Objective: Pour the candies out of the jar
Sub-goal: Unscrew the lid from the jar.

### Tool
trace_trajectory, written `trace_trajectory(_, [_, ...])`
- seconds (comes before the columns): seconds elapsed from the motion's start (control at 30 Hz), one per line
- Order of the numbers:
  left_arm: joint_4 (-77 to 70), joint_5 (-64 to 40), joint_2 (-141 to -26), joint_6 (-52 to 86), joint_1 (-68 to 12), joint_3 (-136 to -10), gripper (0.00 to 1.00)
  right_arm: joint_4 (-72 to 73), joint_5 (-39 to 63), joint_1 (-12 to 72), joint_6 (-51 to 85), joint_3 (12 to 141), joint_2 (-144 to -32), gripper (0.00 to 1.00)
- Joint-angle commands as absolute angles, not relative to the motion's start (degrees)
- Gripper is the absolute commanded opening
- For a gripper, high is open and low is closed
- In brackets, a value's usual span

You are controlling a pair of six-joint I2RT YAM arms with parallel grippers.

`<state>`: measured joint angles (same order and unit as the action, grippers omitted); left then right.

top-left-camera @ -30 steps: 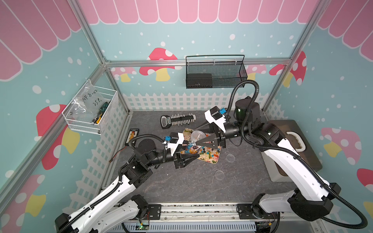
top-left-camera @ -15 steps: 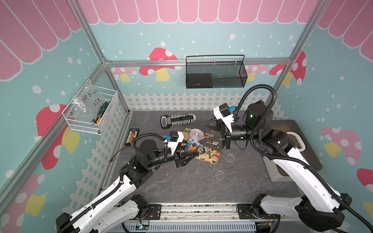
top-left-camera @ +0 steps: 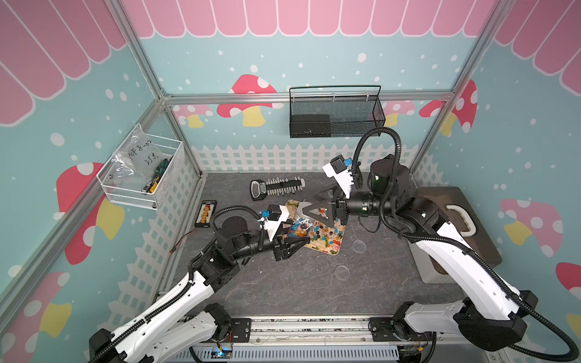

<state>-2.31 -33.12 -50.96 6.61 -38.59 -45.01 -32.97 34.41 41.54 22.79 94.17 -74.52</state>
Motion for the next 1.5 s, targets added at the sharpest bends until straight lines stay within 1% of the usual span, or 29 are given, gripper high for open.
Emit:
trace_trajectory(0.0, [-3.3,-32.7,-50.8,5.2,-38.3,-45.0,0.59,-36.1,32.3,42.9,22.2,97.1,-76.0,0.8])
trace_trajectory(0.23, [-3.4,-32.9,-51.2,5.3,-38.3,-45.1,0.59,-40.4,28.4,44.0,19.9,99.1,-78.0,0.76])
trace_trajectory(0.3, [-3.4,-32.9,-51.2,5.3,-38.3,-45.0,0.59,-40.6,28.2,44.1,19.8,99.4,-78.3,0.73])
trace_trajectory(0.4, [-3.5,-32.8,-51.2,5.3,-38.3,-45.1,0.59,-41.0,28.8,44.2,19.0,100.1,-78.7,0.65])
trace_trajectory(0.53, [-3.5,-33.2,-51.2,5.4,-38.3,-45.1,0.59,-41.0,29.6,44.2,17.0,100.3,-78.8,0.48])
trace_trajectory(0.57, [-3.5,-33.4,-51.2,5.5,-38.4,-45.1,0.59,-40.8,29.9,44.2,15.9,100.3,-78.7,0.45])
trace_trajectory(0.73, [-3.7,-34.3,-51.2,5.7,-38.3,-45.3,0.59,-40.1,37.7,42.9,7.6,101.7,-79.6,0.41])
trace_trajectory(0.87, [-3.2,-35.8,-51.4,5.8,-38.3,-46.2,0.59,-40.2,48.1,42.0,-5.7,102.9,-79.7,0.42])
trace_trajectory(0.97, [-2.8,-37.2,-51.5,5.9,-38.3,-46.7,0.59,-40.2,51.3,41.0,-13.7,101.6,-78.6,0.42])
trace_trajectory(1.17, [-3.2,-37.7,-51.7,6.5,-38.3,-46.3,0.59,-40.6,55.7,39.5,-16.2,100.6,-79.1,0.44])
trace_trajectory(1.3, [-3.5,-37.6,-51.5,6.4,-38.3,-46.4,0.59,-41.8,55.2,39.1,-16.5,100.9,-79.4,0.45])
trace_trajectory(1.33, [-3.4,-37.5,-51.5,6.4,-38.3,-46.4,0.59,-42.1,54.8,38.9,-16.5,100.9,-79.4,0.46])
trace_trajectory(1.37, [-3.3,-37.3,-51.4,6.3,-38.4,-46.4,0.59,-42.1,54.4,38.9,-16.4,100.9,-79.3,0.5])
trace_trajectory(1.4, [-3.2,-37.2,-51.3,6.2,-38.4,-46.3,0.59,-42.1,53.9,38.8,-16.0,100.9,-79.1,0.57])
trace_trajectory(1.47, [-3.1,-36.5,-50.9,6.1,-38.3,-46.1,0.59,-42.2,52.3,38.8,-14.8,101.0,-78.7,0.64])
